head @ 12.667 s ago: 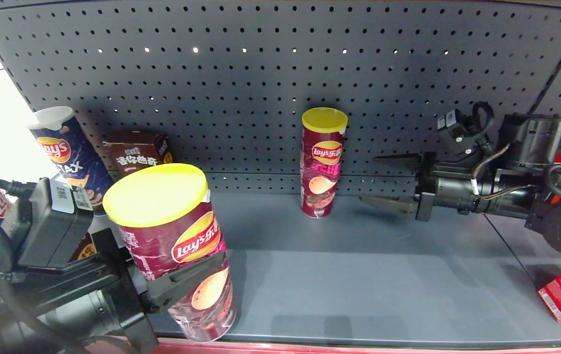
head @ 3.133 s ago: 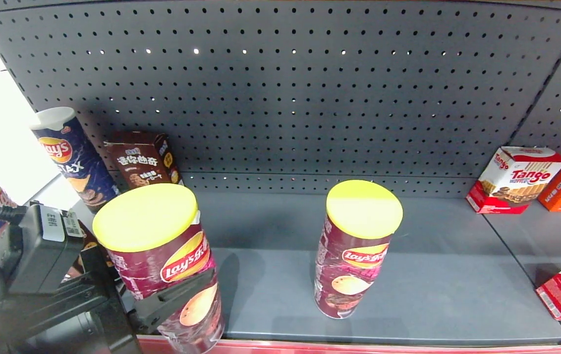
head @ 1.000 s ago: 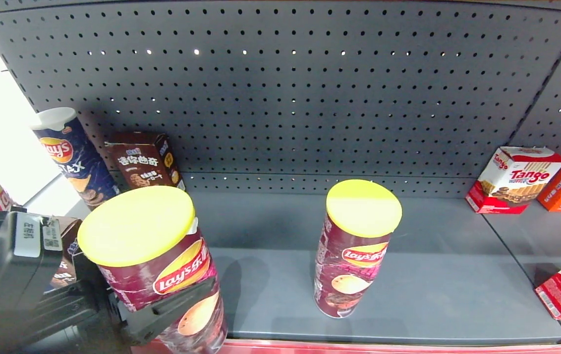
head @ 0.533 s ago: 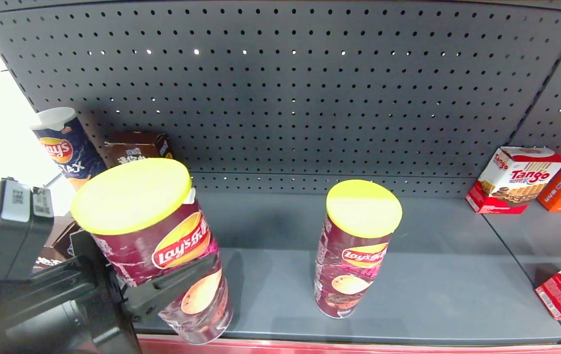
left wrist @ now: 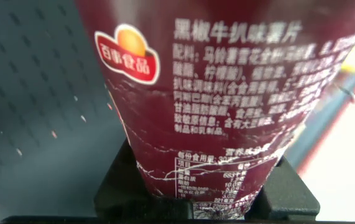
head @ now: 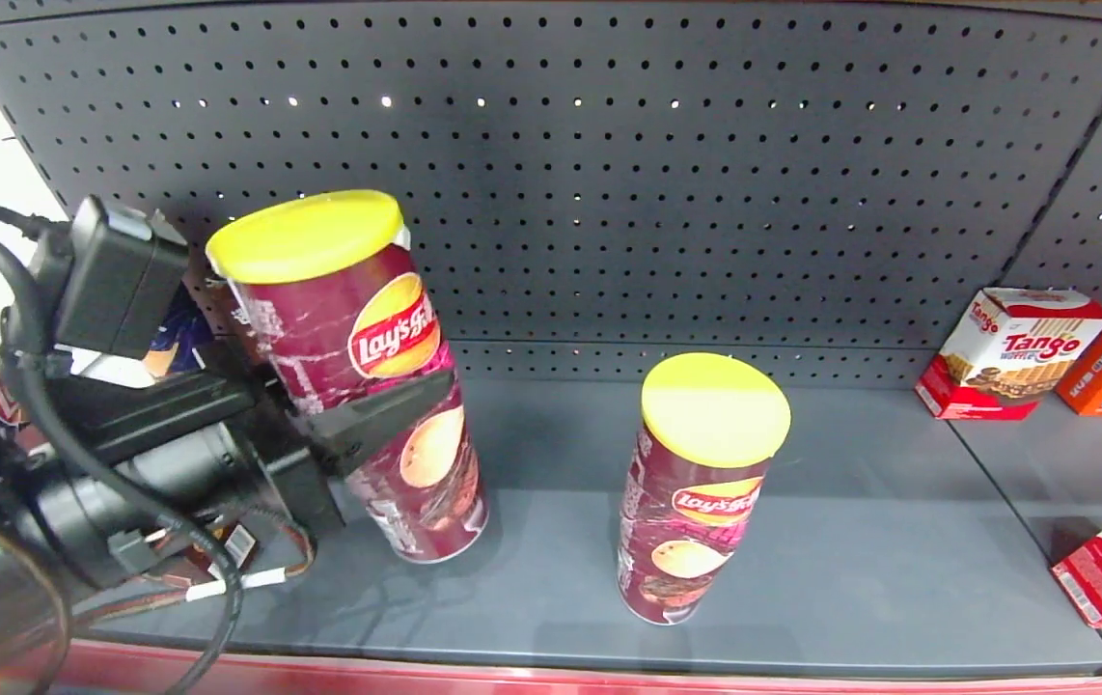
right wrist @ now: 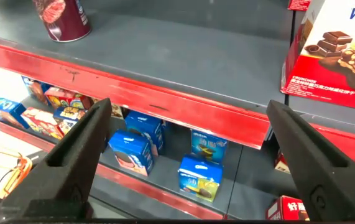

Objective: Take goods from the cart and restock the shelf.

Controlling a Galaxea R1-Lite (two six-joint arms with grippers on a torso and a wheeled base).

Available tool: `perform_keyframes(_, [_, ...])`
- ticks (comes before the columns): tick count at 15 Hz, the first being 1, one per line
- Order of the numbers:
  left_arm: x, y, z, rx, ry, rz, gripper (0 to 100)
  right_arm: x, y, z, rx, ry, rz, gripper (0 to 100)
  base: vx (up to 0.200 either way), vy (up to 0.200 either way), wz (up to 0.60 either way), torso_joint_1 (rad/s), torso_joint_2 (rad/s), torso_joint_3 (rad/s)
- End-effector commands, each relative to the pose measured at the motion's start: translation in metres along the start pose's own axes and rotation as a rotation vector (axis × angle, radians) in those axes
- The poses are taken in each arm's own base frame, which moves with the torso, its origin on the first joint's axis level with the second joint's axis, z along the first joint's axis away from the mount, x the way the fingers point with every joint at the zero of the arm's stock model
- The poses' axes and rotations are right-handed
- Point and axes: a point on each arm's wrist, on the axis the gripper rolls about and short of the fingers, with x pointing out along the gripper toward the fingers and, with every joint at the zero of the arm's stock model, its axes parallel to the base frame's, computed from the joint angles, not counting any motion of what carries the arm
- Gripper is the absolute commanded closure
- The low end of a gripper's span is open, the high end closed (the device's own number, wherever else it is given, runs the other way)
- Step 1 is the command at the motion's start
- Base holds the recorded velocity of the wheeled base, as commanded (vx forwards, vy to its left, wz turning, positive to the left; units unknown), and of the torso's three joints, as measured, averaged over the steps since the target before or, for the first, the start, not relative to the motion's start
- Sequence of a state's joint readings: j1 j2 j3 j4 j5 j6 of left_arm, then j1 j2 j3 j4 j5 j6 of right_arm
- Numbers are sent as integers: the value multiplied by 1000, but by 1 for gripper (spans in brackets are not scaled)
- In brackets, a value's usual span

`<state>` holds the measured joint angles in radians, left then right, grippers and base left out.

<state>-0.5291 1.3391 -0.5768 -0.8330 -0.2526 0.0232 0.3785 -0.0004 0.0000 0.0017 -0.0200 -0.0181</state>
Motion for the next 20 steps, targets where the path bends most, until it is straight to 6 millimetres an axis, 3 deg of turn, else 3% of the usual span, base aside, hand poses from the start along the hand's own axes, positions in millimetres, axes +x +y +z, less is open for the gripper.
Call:
perform_keyframes(1, [35, 13, -3, -3, 20, -24, 100, 0, 0, 0, 0, 0, 0, 0, 0, 0, 0, 0, 0, 0])
perform_keyframes(4, [67, 30, -10, 61, 32, -109, 100, 0, 0, 0, 0, 0, 0, 0, 0, 0, 0, 0, 0, 0])
perform_keyframes(8, [85, 46, -9, 69, 60, -192, 100, 0, 0, 0, 0, 0, 0, 0, 0, 0, 0, 0, 0, 0])
perform_keyframes(10, [103, 57, -15, 106, 97, -214, 100, 0, 0, 0, 0, 0, 0, 0, 0, 0, 0, 0, 0, 0])
perform_keyframes(16, [145, 66, -16, 121, 47, -371, 100, 0, 0, 0, 0, 0, 0, 0, 0, 0, 0, 0, 0, 0])
perform_keyframes(20, [159, 70, -22, 84, 95, -443, 100, 0, 0, 0, 0, 0, 0, 0, 0, 0, 0, 0, 0, 0])
